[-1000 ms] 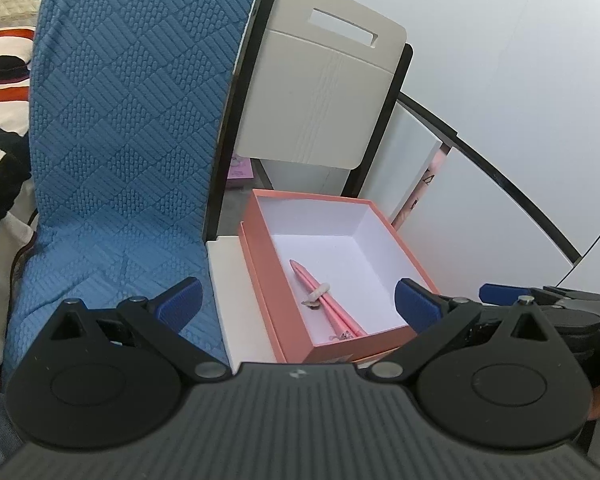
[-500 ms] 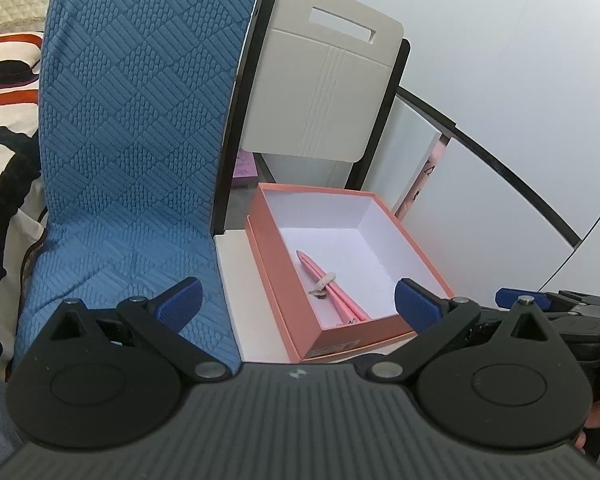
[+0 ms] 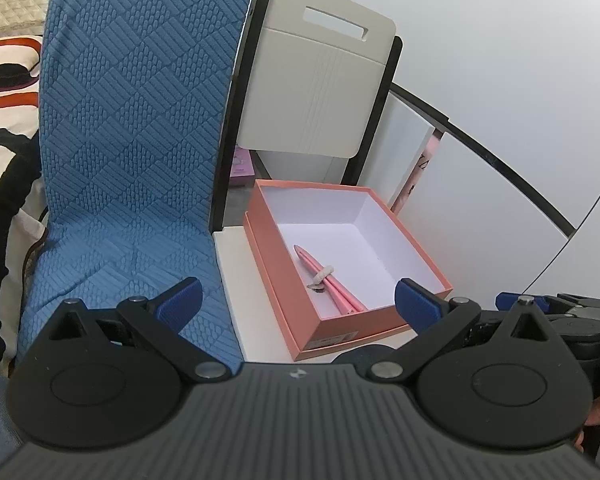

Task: Organize objects

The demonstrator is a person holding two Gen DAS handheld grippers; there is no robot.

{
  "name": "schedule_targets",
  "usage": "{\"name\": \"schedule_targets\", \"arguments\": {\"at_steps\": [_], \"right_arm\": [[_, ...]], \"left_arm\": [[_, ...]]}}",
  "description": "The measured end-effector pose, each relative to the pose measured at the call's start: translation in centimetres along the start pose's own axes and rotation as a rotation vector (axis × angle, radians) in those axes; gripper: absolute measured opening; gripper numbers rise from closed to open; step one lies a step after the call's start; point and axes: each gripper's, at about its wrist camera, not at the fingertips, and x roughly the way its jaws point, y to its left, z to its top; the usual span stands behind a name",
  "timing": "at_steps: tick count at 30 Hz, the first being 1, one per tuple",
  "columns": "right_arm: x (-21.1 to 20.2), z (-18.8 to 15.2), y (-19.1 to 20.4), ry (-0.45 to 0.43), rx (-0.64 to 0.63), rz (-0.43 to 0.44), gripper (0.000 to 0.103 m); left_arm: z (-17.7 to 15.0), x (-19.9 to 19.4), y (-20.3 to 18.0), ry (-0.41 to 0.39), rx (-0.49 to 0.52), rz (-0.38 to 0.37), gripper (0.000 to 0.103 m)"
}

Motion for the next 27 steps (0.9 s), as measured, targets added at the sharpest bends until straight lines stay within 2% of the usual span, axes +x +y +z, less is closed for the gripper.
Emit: {"name": "schedule_targets", "arguments": {"at_steps": [27], "right_arm": [[0.57, 0.01, 0.82, 0.005, -0.032, 0.004, 0.092]], "left_arm": [[-0.37, 0.2, 0.37, 0.004, -0.008, 0.004, 0.103]]}}
